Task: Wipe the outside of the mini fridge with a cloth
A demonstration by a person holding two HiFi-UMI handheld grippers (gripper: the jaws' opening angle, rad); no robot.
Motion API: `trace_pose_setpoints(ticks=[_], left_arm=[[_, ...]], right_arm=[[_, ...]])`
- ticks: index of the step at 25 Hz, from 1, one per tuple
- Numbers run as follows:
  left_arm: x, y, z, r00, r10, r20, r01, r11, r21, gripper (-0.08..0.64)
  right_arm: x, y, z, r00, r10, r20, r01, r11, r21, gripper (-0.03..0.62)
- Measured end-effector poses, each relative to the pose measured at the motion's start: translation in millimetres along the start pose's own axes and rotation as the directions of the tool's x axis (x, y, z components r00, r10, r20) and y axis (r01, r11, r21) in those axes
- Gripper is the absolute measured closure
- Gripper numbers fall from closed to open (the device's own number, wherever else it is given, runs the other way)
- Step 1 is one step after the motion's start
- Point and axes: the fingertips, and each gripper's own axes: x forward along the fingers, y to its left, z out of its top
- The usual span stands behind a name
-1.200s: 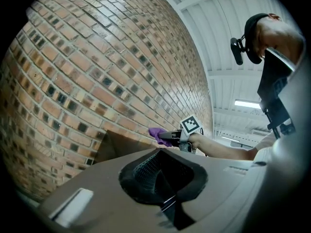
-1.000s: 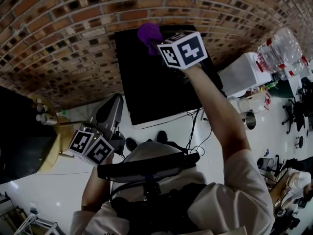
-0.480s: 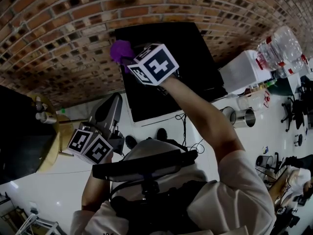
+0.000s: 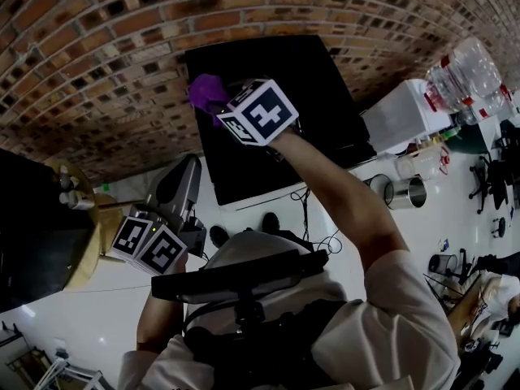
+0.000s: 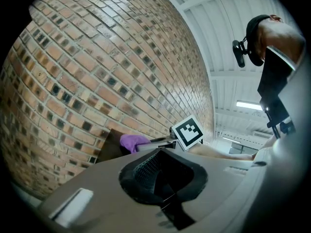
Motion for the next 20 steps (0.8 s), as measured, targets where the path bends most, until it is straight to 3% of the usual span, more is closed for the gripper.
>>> trace_pose_setpoints(ticks=[9, 20], left_arm=[[12.6, -8.1, -3.5, 1.000, -0.017, -0.022, 0.018, 1.000, 0.010, 0.552], [30.5, -24.5, -9.2, 0.997, -0.050, -0.051, 0.052, 0.998, 0.026, 0.552]], right_arm=[[-23.9, -33.3, -23.1, 0.999, -0.048, 0.001, 0.048, 0.998, 0.031, 0.457], [-72.1, -103.3, -71.4, 0.984, -0.167, -0.059, 0.172, 0.981, 0.086, 0.457]])
